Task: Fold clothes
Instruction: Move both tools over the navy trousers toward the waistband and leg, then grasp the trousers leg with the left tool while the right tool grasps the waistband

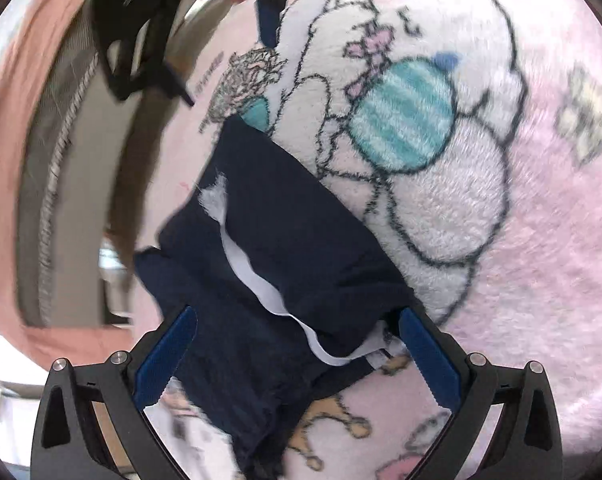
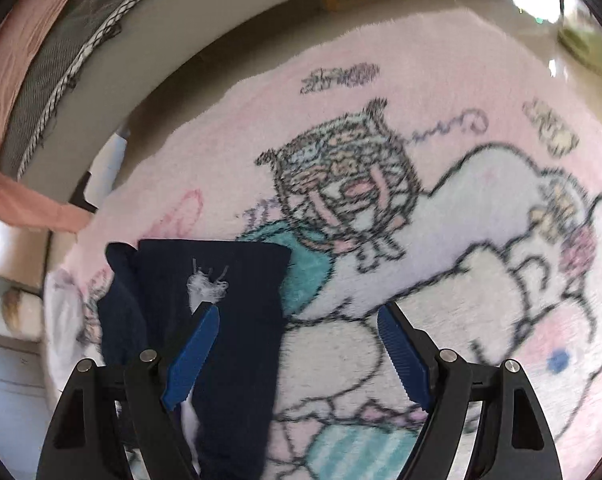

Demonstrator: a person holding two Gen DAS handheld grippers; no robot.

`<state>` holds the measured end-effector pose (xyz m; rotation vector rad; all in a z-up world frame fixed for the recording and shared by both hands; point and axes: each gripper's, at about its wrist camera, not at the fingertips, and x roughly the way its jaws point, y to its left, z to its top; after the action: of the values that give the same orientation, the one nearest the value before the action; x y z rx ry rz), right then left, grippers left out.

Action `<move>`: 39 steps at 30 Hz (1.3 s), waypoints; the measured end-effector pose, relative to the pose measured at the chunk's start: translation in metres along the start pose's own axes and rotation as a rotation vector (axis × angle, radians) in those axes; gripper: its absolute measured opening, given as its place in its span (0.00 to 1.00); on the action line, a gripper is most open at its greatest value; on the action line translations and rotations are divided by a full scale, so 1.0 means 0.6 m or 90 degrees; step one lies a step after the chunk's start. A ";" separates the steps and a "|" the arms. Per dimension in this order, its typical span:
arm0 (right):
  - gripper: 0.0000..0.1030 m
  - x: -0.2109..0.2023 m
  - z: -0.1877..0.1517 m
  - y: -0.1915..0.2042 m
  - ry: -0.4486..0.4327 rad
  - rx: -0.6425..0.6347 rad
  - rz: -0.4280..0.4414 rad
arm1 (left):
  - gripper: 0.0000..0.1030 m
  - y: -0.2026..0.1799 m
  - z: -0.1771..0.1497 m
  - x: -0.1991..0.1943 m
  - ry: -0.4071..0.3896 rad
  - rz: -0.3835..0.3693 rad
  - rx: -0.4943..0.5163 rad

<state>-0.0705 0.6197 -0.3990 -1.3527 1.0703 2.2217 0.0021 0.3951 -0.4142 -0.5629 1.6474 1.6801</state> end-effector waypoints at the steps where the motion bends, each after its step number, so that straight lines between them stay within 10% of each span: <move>1: 0.79 0.004 0.001 -0.002 0.003 0.010 0.012 | 1.00 -0.007 0.001 -0.001 -0.004 0.014 0.010; 10: 0.79 0.029 0.004 -0.011 0.028 0.043 0.041 | 1.00 -0.043 0.000 -0.021 -0.029 0.063 0.062; 22: 0.79 0.056 -0.008 -0.023 0.066 0.080 0.096 | 1.00 -0.058 0.021 -0.051 -0.037 -0.070 0.060; 39: 0.79 0.102 0.005 -0.030 0.088 0.145 0.159 | 1.00 -0.066 0.043 0.008 0.054 -0.044 0.052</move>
<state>-0.0918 0.6277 -0.4585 -1.3512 1.5653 2.1132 0.0327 0.4191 -0.4418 -0.6510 1.7286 1.5508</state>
